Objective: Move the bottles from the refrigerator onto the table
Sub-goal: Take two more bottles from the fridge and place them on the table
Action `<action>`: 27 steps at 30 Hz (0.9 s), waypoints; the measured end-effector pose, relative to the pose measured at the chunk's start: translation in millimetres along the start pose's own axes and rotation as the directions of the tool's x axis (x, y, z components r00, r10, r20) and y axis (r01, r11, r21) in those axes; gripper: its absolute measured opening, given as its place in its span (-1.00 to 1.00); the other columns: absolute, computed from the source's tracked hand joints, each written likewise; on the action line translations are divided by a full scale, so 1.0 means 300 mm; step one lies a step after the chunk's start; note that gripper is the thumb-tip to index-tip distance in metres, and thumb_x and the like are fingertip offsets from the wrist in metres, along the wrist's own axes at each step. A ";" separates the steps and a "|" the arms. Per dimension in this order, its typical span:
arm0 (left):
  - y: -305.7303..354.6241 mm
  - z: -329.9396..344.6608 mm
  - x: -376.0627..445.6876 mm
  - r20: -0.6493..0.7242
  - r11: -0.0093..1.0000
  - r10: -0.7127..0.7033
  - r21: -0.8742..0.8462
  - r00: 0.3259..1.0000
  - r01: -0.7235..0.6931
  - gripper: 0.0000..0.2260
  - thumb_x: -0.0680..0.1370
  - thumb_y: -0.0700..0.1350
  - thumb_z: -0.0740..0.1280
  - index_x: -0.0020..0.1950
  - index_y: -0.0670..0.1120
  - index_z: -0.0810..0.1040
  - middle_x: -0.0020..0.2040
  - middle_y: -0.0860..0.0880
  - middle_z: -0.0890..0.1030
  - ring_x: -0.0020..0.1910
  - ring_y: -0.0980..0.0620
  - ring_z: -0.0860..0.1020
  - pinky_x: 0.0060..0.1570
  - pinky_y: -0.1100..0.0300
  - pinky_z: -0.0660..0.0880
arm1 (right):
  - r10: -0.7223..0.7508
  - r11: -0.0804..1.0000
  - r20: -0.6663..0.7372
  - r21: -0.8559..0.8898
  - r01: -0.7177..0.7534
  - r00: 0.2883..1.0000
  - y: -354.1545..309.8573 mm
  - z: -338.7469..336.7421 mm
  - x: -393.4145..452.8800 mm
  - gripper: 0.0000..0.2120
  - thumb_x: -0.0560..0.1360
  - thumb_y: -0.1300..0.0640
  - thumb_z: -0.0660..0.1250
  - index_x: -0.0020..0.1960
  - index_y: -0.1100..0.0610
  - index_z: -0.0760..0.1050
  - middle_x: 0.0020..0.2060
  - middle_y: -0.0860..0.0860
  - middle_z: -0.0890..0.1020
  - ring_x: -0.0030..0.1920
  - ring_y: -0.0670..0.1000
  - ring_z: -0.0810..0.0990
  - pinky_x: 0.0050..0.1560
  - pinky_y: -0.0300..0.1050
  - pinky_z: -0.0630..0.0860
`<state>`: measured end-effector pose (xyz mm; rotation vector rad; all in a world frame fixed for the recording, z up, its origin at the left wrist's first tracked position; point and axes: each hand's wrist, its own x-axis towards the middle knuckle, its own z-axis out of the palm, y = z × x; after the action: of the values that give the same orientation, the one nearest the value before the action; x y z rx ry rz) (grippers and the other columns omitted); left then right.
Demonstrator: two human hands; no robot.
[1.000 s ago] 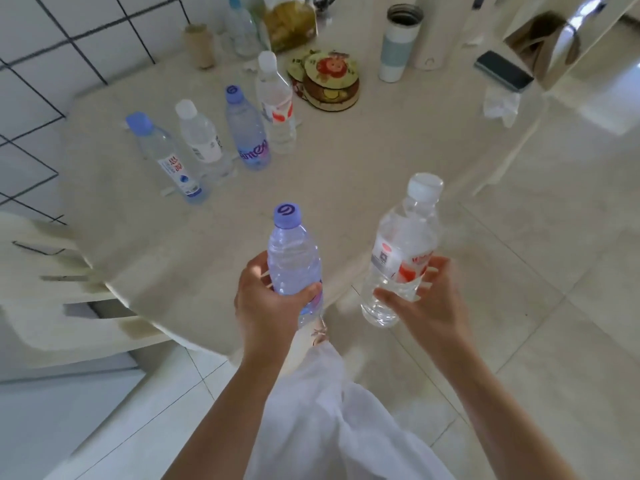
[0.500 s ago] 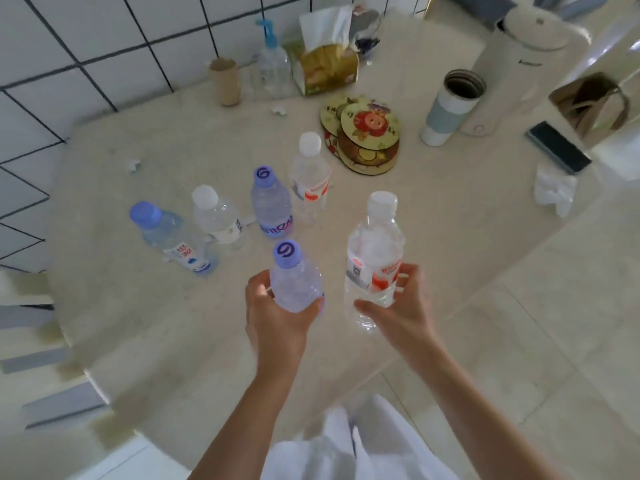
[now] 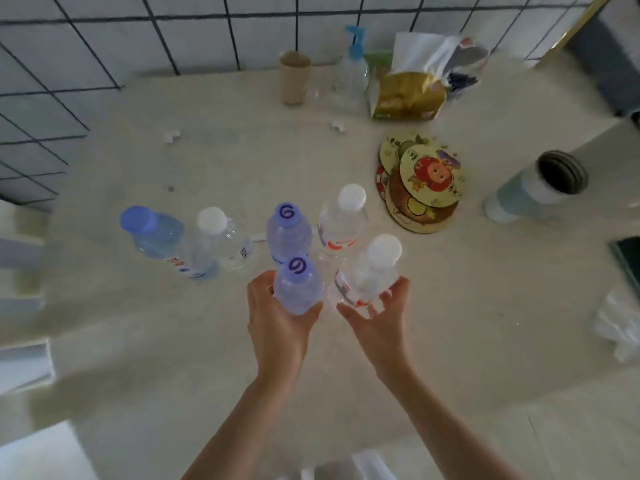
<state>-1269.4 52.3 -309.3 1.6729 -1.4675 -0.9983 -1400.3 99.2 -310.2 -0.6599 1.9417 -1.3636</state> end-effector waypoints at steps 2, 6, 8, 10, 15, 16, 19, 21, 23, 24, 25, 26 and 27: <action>-0.022 0.028 -0.001 -0.014 1.000 -0.011 0.010 1.000 0.012 -0.49 0.24 -0.04 0.65 0.04 0.02 0.44 0.01 -0.02 0.53 -0.05 0.03 0.57 -0.16 0.22 0.46 | -0.020 0.999 0.033 -0.043 0.021 0.999 0.024 0.003 0.024 -0.32 0.11 0.03 0.58 0.04 -0.29 0.26 0.05 -0.18 0.47 0.10 0.01 0.55 0.04 0.16 0.59; -0.039 0.064 -0.015 -0.019 0.998 -0.004 0.062 1.000 0.005 -0.53 0.26 -0.01 0.62 0.02 -0.16 0.51 -0.05 -0.06 0.51 -0.12 0.06 0.53 -0.23 0.48 0.34 | -0.054 0.996 0.064 -0.070 0.058 0.997 0.053 0.002 0.058 -0.30 0.17 0.18 0.61 0.09 -0.16 0.25 0.04 -0.15 0.47 0.07 -0.10 0.56 0.05 -0.02 0.59; -0.033 0.068 -0.031 -0.046 0.998 0.025 0.060 0.999 -0.022 -0.49 0.27 -0.06 0.62 0.08 -0.17 0.48 -0.01 -0.04 0.48 -0.09 0.15 0.47 -0.19 0.43 0.35 | -0.062 0.994 0.080 -0.083 0.068 0.995 0.063 0.006 0.065 -0.32 0.20 0.28 0.60 0.11 -0.03 0.26 0.04 -0.12 0.48 0.05 -0.12 0.56 0.05 -0.09 0.57; -0.028 0.066 -0.037 -0.079 0.999 0.039 0.027 0.996 -0.037 -0.44 0.26 -0.09 0.64 0.14 -0.14 0.46 0.04 0.01 0.46 -0.05 0.21 0.45 -0.13 0.32 0.41 | -0.051 0.996 0.083 -0.066 0.057 0.995 0.071 0.008 0.064 -0.32 0.21 0.29 0.60 0.13 0.02 0.26 0.04 -0.11 0.47 0.04 -0.12 0.56 0.06 -0.07 0.57; -0.053 0.044 -0.020 -0.092 0.999 0.011 -0.029 0.996 -0.013 -0.41 0.20 -0.12 0.66 0.15 -0.04 0.51 0.04 0.11 0.51 0.01 0.18 0.54 -0.02 -0.01 0.59 | -0.030 0.999 0.095 -0.032 0.033 0.995 0.089 0.017 0.066 -0.28 0.20 0.36 0.58 0.09 -0.11 0.25 0.04 -0.17 0.45 0.02 -0.28 0.53 0.06 -0.22 0.51; -0.057 0.039 -0.018 -0.088 0.999 0.027 -0.025 0.996 -0.029 -0.41 0.20 -0.13 0.66 0.17 -0.05 0.52 0.03 0.13 0.52 0.03 0.12 0.56 -0.03 -0.04 0.59 | -0.020 0.999 0.097 -0.029 0.023 0.995 0.095 0.017 0.067 -0.28 0.20 0.35 0.59 0.08 -0.15 0.25 0.04 -0.17 0.45 0.03 -0.26 0.52 0.08 -0.18 0.51; -0.064 0.028 -0.021 -0.069 0.998 0.050 -0.034 0.996 -0.052 -0.41 0.21 -0.11 0.66 0.18 -0.03 0.53 0.05 0.18 0.55 0.04 0.07 0.58 -0.04 -0.08 0.59 | -0.014 0.997 0.107 -0.076 0.022 0.994 0.106 0.016 0.062 -0.23 0.17 0.29 0.61 0.05 -0.28 0.24 0.02 -0.19 0.43 0.02 -0.23 0.51 0.06 -0.11 0.51; -0.063 0.023 -0.017 -0.046 0.998 0.012 -0.055 0.999 -0.015 -0.42 0.22 -0.12 0.66 0.17 0.02 0.52 0.06 0.14 0.57 0.06 0.07 0.59 -0.01 -0.10 0.58 | -0.018 0.995 0.114 -0.099 0.029 0.993 0.107 0.015 0.052 -0.24 0.15 0.18 0.61 0.03 -0.35 0.23 0.01 -0.17 0.43 0.01 -0.17 0.50 0.03 -0.04 0.54; -0.059 0.019 -0.013 -0.012 0.999 -0.009 -0.054 1.000 0.008 -0.42 0.23 -0.10 0.66 0.16 0.05 0.49 0.07 0.12 0.57 0.07 0.06 0.59 0.02 -0.10 0.58 | 0.011 0.997 0.121 -0.075 -0.001 0.993 0.107 0.017 0.045 -0.29 0.14 0.07 0.58 0.04 -0.38 0.23 0.05 -0.15 0.44 0.05 -0.13 0.51 0.11 0.07 0.55; -0.058 0.015 -0.011 0.002 0.999 -0.010 -0.048 1.000 0.010 -0.42 0.23 -0.09 0.66 0.15 0.07 0.48 0.08 0.11 0.57 0.08 0.07 0.59 0.02 -0.10 0.58 | 0.017 0.998 0.127 -0.068 -0.009 0.992 0.107 0.018 0.042 -0.30 0.15 0.04 0.56 0.05 -0.40 0.22 0.08 -0.14 0.43 0.09 -0.12 0.51 0.17 0.09 0.53; -0.057 0.011 -0.011 0.013 0.999 -0.011 -0.050 1.000 0.011 -0.41 0.23 -0.09 0.66 0.15 0.08 0.47 0.09 0.11 0.57 0.09 0.08 0.58 0.02 -0.09 0.58 | 0.012 0.997 0.133 -0.074 -0.002 0.991 0.107 0.020 0.040 -0.30 0.16 0.03 0.55 0.06 -0.41 0.21 0.10 -0.12 0.43 0.12 -0.09 0.50 0.20 0.09 0.52; -0.056 0.005 -0.013 0.025 0.998 -0.013 -0.061 1.000 0.015 -0.40 0.23 -0.10 0.66 0.15 0.10 0.46 0.10 0.10 0.57 0.09 0.09 0.58 0.02 -0.08 0.59 | 0.001 0.996 0.135 -0.084 0.011 0.991 0.104 0.021 0.034 -0.31 0.18 0.03 0.55 0.06 -0.41 0.20 0.12 -0.07 0.42 0.14 -0.07 0.50 0.22 0.09 0.51; -0.056 0.000 -0.015 0.036 0.997 -0.015 -0.074 0.999 0.017 -0.40 0.23 -0.11 0.66 0.16 0.13 0.45 0.11 0.10 0.57 0.10 0.10 0.58 0.03 -0.07 0.59 | -0.011 0.995 0.139 -0.098 0.024 0.990 0.102 0.021 0.030 -0.32 0.19 0.03 0.54 0.09 -0.36 0.21 0.14 -0.03 0.41 0.16 -0.03 0.49 0.23 0.10 0.50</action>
<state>-1262.0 58.7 -323.5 1.6238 -1.4241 -1.0836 -1402.2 98.8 -342.6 -0.7992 1.9057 -1.2048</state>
